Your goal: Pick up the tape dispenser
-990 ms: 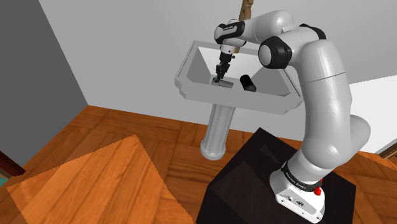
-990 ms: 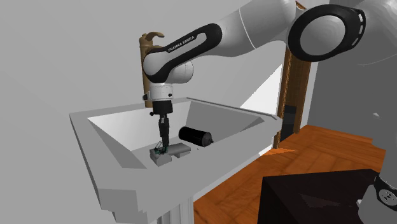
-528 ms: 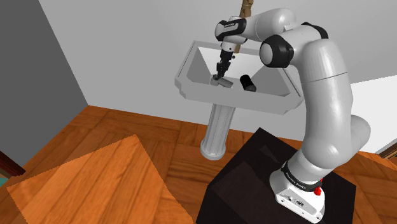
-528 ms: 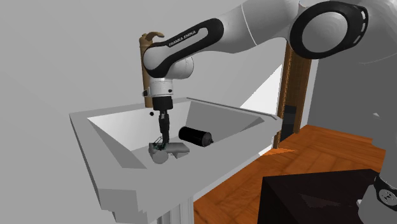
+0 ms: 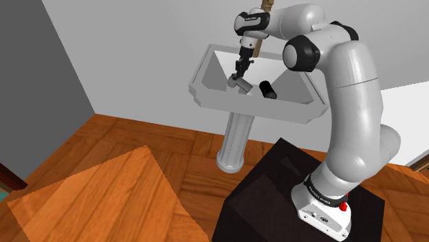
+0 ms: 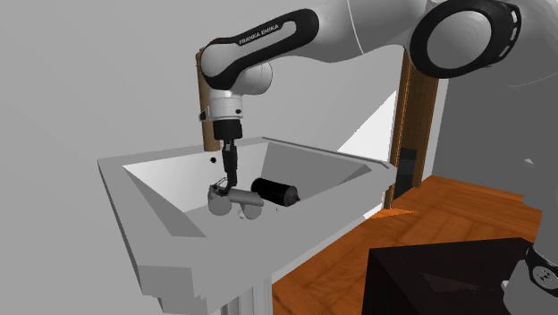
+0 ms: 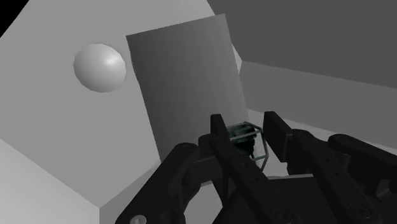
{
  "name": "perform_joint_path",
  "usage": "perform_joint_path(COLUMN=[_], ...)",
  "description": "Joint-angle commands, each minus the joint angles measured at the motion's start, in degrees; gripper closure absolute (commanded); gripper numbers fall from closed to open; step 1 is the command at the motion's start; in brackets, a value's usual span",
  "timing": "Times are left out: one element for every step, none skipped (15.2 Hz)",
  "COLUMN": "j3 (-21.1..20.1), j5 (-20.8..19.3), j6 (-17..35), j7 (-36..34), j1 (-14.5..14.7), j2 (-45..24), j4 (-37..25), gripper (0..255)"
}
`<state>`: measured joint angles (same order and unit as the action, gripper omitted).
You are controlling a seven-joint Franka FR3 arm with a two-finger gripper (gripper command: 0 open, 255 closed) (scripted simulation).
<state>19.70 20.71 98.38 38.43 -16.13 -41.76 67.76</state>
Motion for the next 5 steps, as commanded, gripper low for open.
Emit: perform_joint_path(j3=[0.1, 0.1, 0.1, 0.1, 0.1], j5=[-0.2, -0.2, -0.3, -0.3, -0.3], j6=[-1.2, -1.8, -2.5, -2.6, -2.6], j7=[-0.4, -0.5, -0.6, -0.7, -0.7], j1=[0.1, 0.0, -0.1, -0.1, -0.1], j2=[0.5, 0.6, 0.8, 0.8, 0.8], j4=[-0.8, -1.3, -1.9, -2.0, -2.0], gripper=[255, 255, 255, 255, 255])
